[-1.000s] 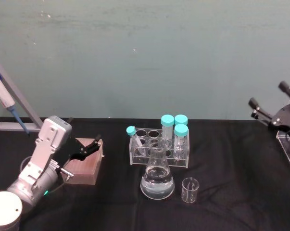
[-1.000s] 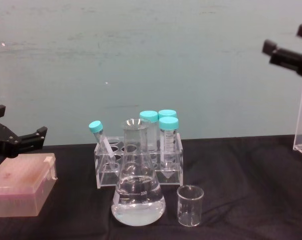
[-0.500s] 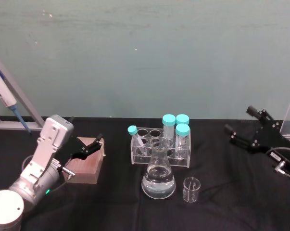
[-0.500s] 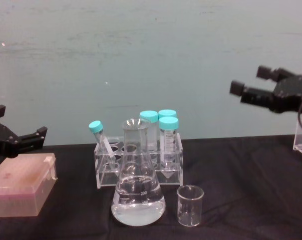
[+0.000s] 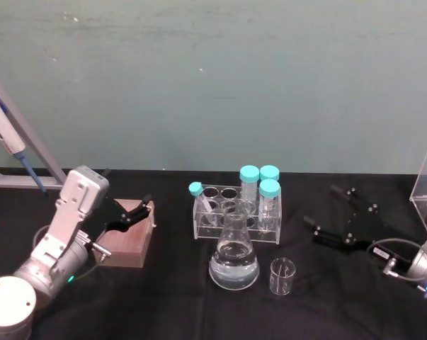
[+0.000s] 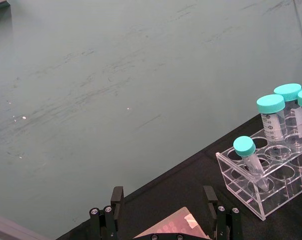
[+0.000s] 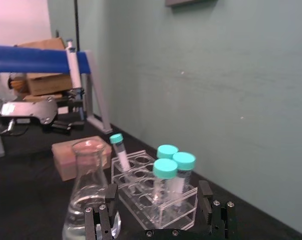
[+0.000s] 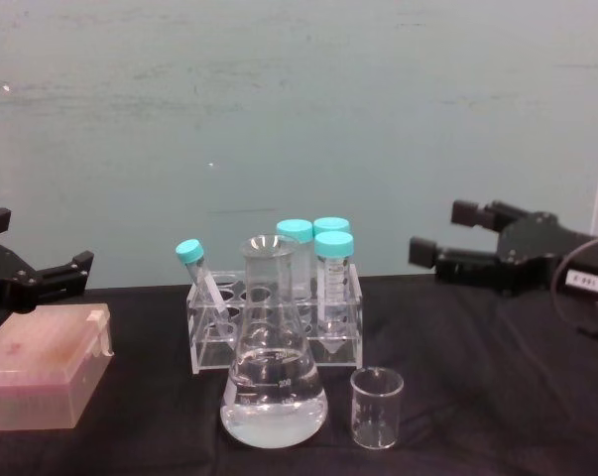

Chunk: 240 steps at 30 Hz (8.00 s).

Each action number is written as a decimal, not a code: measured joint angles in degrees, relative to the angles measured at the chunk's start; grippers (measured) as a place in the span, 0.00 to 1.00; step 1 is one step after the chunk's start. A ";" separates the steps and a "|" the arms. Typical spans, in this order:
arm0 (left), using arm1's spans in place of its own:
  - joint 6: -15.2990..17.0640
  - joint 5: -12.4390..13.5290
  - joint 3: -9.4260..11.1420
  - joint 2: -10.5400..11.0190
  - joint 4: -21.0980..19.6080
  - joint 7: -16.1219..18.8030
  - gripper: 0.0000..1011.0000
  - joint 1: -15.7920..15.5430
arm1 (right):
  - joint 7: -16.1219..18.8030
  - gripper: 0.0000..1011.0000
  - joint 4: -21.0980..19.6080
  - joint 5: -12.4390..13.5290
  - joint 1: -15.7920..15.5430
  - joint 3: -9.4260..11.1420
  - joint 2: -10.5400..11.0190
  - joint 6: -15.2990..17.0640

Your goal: Place the experimental apparatus aside using one hand.

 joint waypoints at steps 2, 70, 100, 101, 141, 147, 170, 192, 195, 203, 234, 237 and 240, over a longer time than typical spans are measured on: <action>0.00 0.00 0.00 0.00 -0.01 0.00 0.99 0.00 | 0.86 0.99 0.97 -0.08 0.54 -1.47 -0.04 -0.06; 0.00 0.00 0.00 0.00 0.00 0.00 0.99 0.00 | 4.45 0.99 12.91 -0.48 8.77 -16.31 -0.27 0.87; 0.00 0.01 0.00 0.00 0.00 0.00 0.99 0.00 | 5.61 0.99 15.51 -1.27 10.25 -17.97 -0.98 1.31; 0.00 0.01 0.00 0.00 0.00 0.00 0.99 0.00 | 5.61 0.99 15.53 -1.31 10.27 -17.99 -0.98 1.34; 0.00 0.00 0.00 0.00 0.00 0.00 0.99 0.00 | 4.68 0.99 17.17 -2.48 11.06 -18.30 -1.69 2.19; 0.00 0.00 0.00 0.00 0.00 0.00 0.99 0.00 | 4.72 0.99 17.17 -2.45 11.04 -18.30 -1.69 2.17; 0.00 0.01 0.00 0.00 0.00 -0.01 0.99 0.00 | 4.82 0.53 17.18 -2.38 11.04 -18.30 -1.69 2.11; 0.00 0.01 0.00 0.00 0.00 0.00 0.99 0.00 | 2.35 0.52 15.33 -3.46 10.15 -18.06 -1.10 2.12; 0.00 0.00 0.00 0.00 0.00 0.00 0.99 0.00 | 0.76 0.52 13.88 -3.86 9.34 -17.52 -0.71 1.88; 0.00 0.00 0.00 0.00 0.00 0.00 0.99 0.00 | -2.81 0.52 10.73 -4.19 7.73 -15.84 0.08 1.77; 0.00 0.00 0.00 0.00 0.00 0.00 0.99 0.00 | -17.19 0.52 9.50 -8.05 6.32 -7.11 -1.71 1.36; 0.00 0.00 0.00 0.00 0.00 0.00 0.99 0.00 | -18.13 0.52 10.11 -8.65 6.69 -6.60 -2.59 0.99; 0.00 0.00 0.00 0.00 0.00 0.00 0.99 0.00 | -19.01 0.52 10.51 -9.14 6.94 -6.09 -3.35 0.84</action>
